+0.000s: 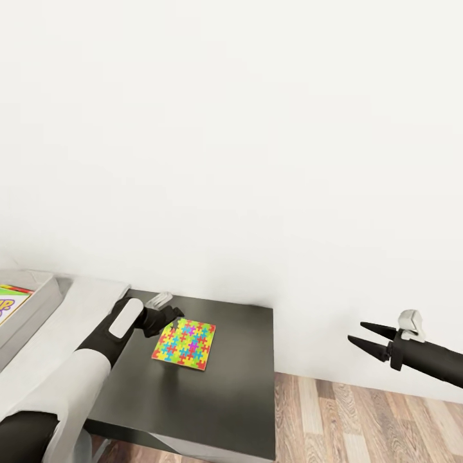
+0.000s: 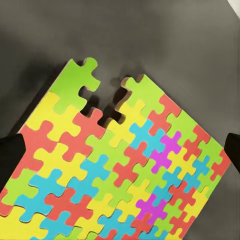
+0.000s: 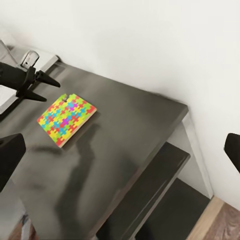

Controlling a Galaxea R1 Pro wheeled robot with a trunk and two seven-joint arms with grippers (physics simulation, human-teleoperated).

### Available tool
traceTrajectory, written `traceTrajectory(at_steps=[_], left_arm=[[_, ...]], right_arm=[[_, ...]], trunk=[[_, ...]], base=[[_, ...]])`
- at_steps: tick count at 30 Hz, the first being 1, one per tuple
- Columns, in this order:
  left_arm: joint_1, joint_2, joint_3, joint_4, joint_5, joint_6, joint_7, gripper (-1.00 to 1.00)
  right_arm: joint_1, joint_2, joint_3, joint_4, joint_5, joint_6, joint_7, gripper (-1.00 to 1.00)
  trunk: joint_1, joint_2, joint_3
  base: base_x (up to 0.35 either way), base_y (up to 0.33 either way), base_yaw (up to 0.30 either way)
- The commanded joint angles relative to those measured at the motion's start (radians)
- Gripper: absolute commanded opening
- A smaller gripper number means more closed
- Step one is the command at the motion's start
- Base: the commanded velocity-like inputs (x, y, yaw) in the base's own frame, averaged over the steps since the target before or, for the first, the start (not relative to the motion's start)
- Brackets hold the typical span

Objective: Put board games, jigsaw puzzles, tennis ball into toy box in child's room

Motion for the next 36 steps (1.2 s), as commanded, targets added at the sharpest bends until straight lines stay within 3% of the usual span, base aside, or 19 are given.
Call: traceTrajectory(at_steps=[1, 7, 17, 25, 30, 36], left_arm=[[-0.001, 0.002, -0.006, -0.001, 0.01, 0.0, 0.006, 1.0], [-0.001, 0.003, -0.006, -0.001, 0.007, 0.0, 0.005, 1.0], [0.007, 0.036, -0.007, 0.005, -0.002, -0.022, 0.006, 1.0], [0.015, 0.038, -0.019, 0.011, -0.005, -0.078, 0.0, 1.0], [0.024, 0.035, -0.025, 0.039, -0.006, -0.134, -0.04, 1.0], [0.029, 0.037, -0.026, 0.048, -0.007, -0.15, -0.064, 1.0]], right_arm=[[-0.001, -0.001, -0.001, -0.001, 0.009, 0.011, 0.014, 1.0], [-0.002, -0.002, -0.001, -0.001, 0.009, 0.011, 0.015, 1.0], [-0.005, -0.005, -0.003, -0.001, 0.01, 0.011, 0.015, 1.0], [-0.007, -0.006, -0.003, -0.001, 0.01, 0.012, 0.015, 1.0], [-0.008, -0.007, -0.011, -0.001, 0.01, 0.012, 0.015, 1.0], [-0.009, -0.015, -0.019, -0.001, 0.009, 0.013, 0.015, 1.0]], trunk=[[0.004, -0.009, -0.005], [0.027, -0.051, -0.023], [0.027, -0.051, -0.023], [0.027, -0.051, -0.023], [0.027, -0.051, -0.023], [0.027, -0.051, -0.023]], base=[[0.0, 0.0, 0.0], [0.0, 0.0, 0.0], [0.0, 0.0, 0.0], [0.0, 0.0, 0.0], [0.0, 0.0, 0.0], [0.0, 0.0, 0.0]])
